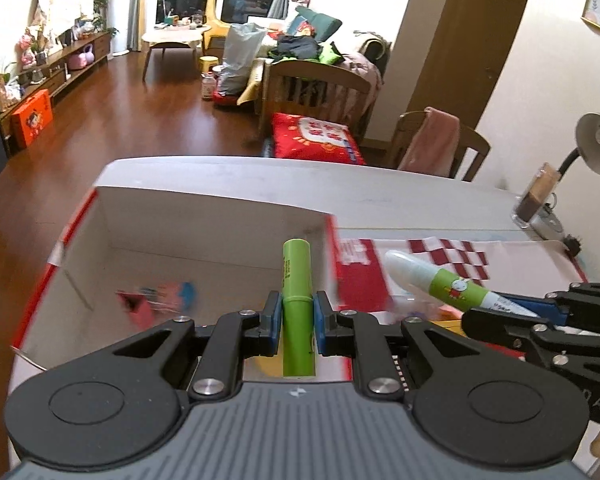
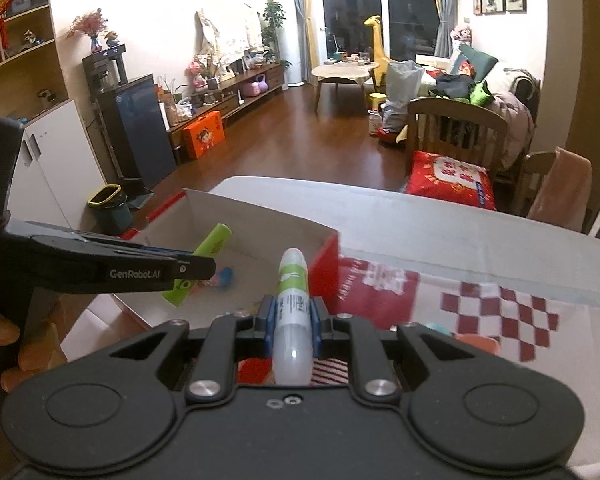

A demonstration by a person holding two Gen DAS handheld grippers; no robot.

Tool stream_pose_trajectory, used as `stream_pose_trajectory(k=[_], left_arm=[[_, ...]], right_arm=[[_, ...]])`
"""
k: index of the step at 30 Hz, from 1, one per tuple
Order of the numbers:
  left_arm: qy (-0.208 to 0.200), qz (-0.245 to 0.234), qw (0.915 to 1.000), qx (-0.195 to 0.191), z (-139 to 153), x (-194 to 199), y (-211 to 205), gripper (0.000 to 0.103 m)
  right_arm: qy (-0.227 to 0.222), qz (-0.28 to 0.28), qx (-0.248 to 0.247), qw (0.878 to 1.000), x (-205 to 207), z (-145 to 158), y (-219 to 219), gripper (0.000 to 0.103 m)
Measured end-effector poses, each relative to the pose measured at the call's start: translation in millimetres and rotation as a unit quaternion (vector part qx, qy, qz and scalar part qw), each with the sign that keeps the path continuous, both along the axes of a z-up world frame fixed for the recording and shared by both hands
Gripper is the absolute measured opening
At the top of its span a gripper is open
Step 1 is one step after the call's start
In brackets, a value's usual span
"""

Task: Organize rigid objects
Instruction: 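Carry the green marker and glue stick into the box and open both tools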

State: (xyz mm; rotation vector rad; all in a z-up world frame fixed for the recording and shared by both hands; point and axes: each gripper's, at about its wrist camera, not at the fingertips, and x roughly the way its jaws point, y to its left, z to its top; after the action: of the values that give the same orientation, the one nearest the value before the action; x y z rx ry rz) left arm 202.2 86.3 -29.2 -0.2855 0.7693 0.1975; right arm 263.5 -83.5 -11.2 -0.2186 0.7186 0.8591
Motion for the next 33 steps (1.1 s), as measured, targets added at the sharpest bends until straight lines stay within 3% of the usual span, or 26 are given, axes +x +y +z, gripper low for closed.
stream_pose_trajectory(k=[8, 19, 24, 33], left_arm=[[0.032, 0.0, 0.9994, 0.008, -16.7, -3.7, 60.6, 0.016], [0.086, -0.005, 0.9955, 0.04, -57.1, 12.9, 116.4, 0.016], [0.105, -0.017, 0.9915, 0.075, -72.4, 27.7, 125.0, 0.016], [0.141, -0.035, 0.9856, 0.087, -93.7, 47.7, 126.3, 0.016]], right_arm=[[-0.002, 0.002, -0.022, 1.0, -6.2, -15.9, 55.1, 0.016], [0.013, -0.008, -0.082, 0.997, 2.4, -61.1, 120.0, 0.016], [0.016, -0.002, -0.1, 0.995, 2.3, -77.7, 139.6, 0.016], [0.04, 0.006, -0.141, 0.989, 7.1, -110.0, 159.7, 0.016]])
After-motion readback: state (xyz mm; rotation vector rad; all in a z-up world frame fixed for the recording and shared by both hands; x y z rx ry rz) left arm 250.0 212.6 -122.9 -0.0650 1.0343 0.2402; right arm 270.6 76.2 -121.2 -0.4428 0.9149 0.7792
